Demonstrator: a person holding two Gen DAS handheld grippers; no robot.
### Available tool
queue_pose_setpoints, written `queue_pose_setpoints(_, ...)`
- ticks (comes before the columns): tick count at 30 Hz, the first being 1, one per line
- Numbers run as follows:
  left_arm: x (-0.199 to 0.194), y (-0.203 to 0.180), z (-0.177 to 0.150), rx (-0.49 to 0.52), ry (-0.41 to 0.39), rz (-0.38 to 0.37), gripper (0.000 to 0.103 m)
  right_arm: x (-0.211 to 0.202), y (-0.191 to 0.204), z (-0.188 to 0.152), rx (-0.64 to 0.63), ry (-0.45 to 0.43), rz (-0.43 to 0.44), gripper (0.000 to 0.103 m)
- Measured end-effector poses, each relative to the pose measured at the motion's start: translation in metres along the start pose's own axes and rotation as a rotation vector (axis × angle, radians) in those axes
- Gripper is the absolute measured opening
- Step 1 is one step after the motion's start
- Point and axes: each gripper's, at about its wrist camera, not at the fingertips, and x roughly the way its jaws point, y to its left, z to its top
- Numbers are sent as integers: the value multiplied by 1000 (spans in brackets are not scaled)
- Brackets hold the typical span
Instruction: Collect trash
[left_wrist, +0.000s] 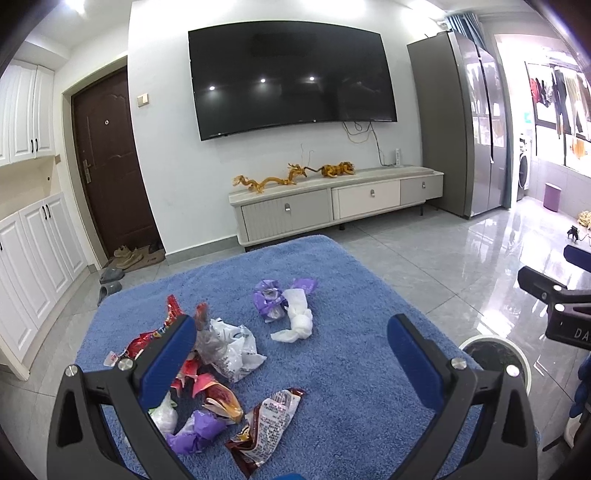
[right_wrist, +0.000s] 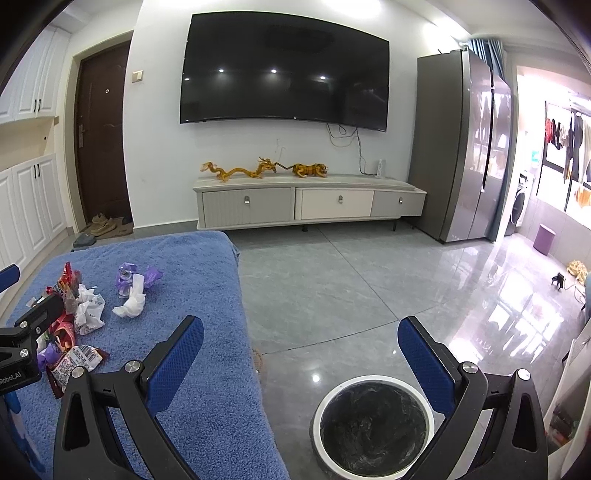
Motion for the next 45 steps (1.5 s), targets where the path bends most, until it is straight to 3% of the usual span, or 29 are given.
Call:
queue_pose_setpoints(10, 3, 0, -1, -13, 27, -25, 103, 0, -1, -3, 1, 7, -24, 103)
queue_pose_setpoints(45, -39, 13, -6, -38, 4, 28, 103, -40, 4, -7, 12, -75, 25, 103)
